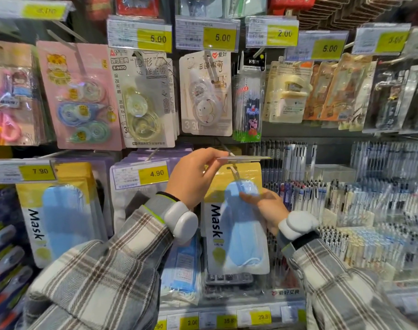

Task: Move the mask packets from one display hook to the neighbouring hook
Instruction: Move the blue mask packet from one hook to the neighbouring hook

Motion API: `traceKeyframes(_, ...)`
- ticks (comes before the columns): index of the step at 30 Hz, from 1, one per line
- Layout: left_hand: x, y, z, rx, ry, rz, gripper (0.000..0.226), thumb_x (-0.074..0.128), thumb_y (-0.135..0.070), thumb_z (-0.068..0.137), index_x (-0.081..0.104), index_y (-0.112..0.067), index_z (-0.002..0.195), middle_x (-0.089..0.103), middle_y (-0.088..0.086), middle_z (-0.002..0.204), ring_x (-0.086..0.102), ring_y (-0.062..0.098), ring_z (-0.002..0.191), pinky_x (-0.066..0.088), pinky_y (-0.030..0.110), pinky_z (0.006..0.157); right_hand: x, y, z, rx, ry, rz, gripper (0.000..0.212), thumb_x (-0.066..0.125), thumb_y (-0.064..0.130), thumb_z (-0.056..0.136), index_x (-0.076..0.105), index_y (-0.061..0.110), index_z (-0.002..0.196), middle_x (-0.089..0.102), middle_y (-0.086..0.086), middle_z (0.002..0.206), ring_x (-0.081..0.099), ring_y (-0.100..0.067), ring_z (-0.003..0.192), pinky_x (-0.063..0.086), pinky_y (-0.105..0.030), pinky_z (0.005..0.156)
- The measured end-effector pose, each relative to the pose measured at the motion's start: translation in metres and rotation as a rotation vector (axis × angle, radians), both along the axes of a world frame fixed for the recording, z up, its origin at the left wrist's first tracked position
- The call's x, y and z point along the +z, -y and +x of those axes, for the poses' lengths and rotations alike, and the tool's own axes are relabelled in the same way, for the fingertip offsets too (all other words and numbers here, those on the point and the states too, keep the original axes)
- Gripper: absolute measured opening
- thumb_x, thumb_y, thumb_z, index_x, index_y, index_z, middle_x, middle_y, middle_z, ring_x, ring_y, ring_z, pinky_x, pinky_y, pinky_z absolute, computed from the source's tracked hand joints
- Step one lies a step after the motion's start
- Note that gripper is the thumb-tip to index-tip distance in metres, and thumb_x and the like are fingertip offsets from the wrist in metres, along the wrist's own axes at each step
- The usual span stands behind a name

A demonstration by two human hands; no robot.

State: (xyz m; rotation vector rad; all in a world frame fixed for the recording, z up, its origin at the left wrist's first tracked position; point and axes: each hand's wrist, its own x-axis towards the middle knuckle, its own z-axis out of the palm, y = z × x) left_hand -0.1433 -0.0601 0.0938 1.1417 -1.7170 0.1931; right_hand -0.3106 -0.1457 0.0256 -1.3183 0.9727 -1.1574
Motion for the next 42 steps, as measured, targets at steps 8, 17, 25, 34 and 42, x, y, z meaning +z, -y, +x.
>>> traceKeyframes(8, -0.015, 0.006, 0.006, -0.044, 0.058, -0.167, 0.042, 0.046, -0.030, 0.081, 0.069, -0.013, 0.111, 0.072, 0.004, 0.109, 0.057, 0.007, 0.100, 0.045, 0.022, 0.089, 0.003, 0.025, 0.015, -0.082, -0.196, -0.063, 0.048, 0.070, 0.030, 0.079, 0.060, 0.004, 0.118, 0.066, -0.014, 0.120, 0.063, -0.029, 0.110, 0.052, -0.036, 0.093)
traceKeyframes(17, -0.036, 0.006, 0.008, -0.049, 0.070, -0.142, 0.052, 0.059, 0.001, 0.080, 0.055, -0.017, 0.129, 0.067, 0.002, 0.103, 0.054, 0.011, 0.091, 0.047, 0.022, 0.084, 0.005, 0.023, 0.009, -0.116, -0.218, -0.154, 0.030, 0.073, 0.013, 0.077, 0.060, 0.002, 0.102, 0.067, -0.016, 0.107, 0.063, -0.033, 0.096, 0.051, -0.038, 0.086)
traceKeyframes(25, -0.046, -0.005, 0.001, -0.004, -0.043, -0.106, 0.019, 0.054, -0.013, 0.083, 0.065, -0.012, 0.098, 0.066, 0.000, 0.094, 0.059, 0.011, 0.085, 0.048, 0.023, 0.077, 0.017, -0.005, -0.020, -0.406, -0.064, -0.268, 0.036, 0.069, 0.013, 0.082, 0.059, 0.007, 0.116, 0.062, -0.010, 0.118, 0.057, -0.021, 0.106, 0.045, -0.038, 0.101)
traceKeyframes(34, -0.059, -0.036, 0.005, -0.134, -0.416, 0.303, 0.006, 0.060, -0.010, 0.086, 0.064, -0.011, 0.082, 0.065, 0.007, 0.071, 0.059, 0.015, 0.063, 0.050, 0.026, 0.066, 0.015, -0.057, -0.006, -0.120, -0.051, -0.060, 0.014, 0.060, 0.012, 0.088, 0.065, 0.008, 0.100, 0.063, -0.005, 0.085, 0.057, -0.019, 0.079, 0.048, -0.028, 0.070)
traceKeyframes(42, -0.064, -0.068, 0.042, -0.175, -0.656, 0.553, 0.022, 0.055, -0.011, 0.090, 0.062, -0.014, 0.069, 0.060, -0.008, 0.044, 0.048, 0.000, 0.036, 0.037, 0.013, 0.040, 0.004, -0.100, 0.041, 0.146, -0.058, 0.039, 0.007, 0.060, 0.015, 0.088, 0.061, 0.014, 0.081, 0.062, -0.003, 0.077, 0.060, -0.017, 0.065, 0.048, -0.024, 0.061)
